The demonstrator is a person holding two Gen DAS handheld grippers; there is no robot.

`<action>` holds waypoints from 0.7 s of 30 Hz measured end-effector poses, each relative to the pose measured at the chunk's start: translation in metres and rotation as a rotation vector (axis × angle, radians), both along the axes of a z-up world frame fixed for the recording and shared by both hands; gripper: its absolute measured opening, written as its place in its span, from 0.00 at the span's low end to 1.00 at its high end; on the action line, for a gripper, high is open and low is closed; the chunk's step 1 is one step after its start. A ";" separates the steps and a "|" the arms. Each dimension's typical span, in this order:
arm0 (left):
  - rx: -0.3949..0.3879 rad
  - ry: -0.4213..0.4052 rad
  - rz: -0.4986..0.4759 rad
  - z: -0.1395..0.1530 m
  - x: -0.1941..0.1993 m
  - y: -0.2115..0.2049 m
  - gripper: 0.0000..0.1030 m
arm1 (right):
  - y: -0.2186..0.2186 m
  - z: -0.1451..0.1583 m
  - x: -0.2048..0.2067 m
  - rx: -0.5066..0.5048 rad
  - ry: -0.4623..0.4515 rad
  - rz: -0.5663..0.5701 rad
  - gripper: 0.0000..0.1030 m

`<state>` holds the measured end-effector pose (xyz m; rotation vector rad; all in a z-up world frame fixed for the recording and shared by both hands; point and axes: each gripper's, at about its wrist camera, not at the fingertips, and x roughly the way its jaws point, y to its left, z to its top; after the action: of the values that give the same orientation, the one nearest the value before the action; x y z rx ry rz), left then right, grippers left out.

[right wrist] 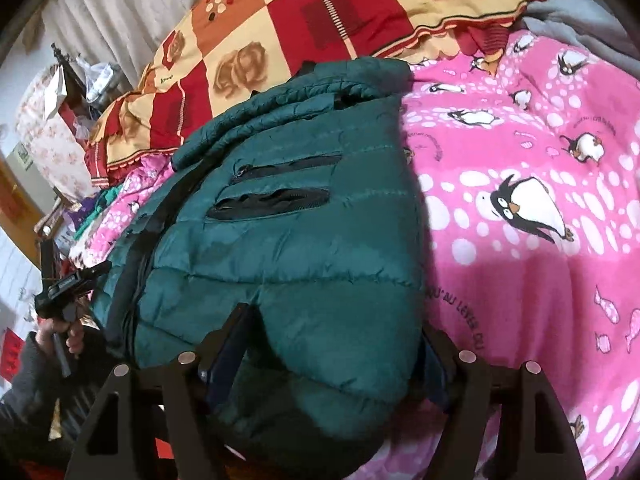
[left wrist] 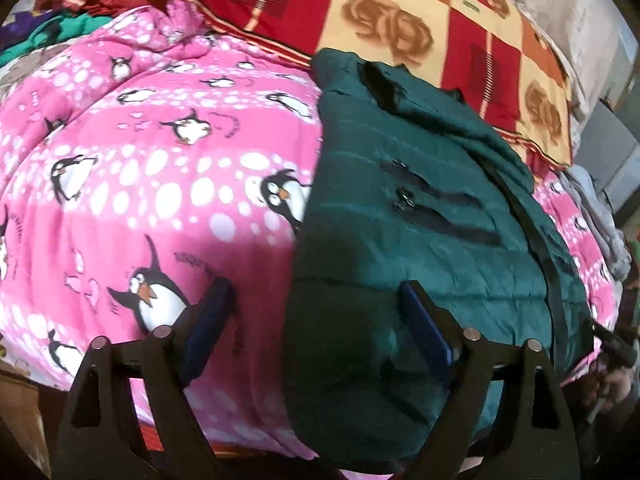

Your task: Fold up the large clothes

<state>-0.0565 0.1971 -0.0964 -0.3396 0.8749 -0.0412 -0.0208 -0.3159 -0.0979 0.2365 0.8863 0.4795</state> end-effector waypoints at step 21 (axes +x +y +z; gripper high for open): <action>-0.249 -0.091 -0.218 0.008 0.000 -0.019 0.77 | 0.005 0.018 -0.005 0.085 -0.090 0.058 0.77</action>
<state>-0.0565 0.1776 -0.0885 -0.4698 0.8149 -0.3666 -0.0257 -0.3107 -0.0802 0.2654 0.7874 0.5783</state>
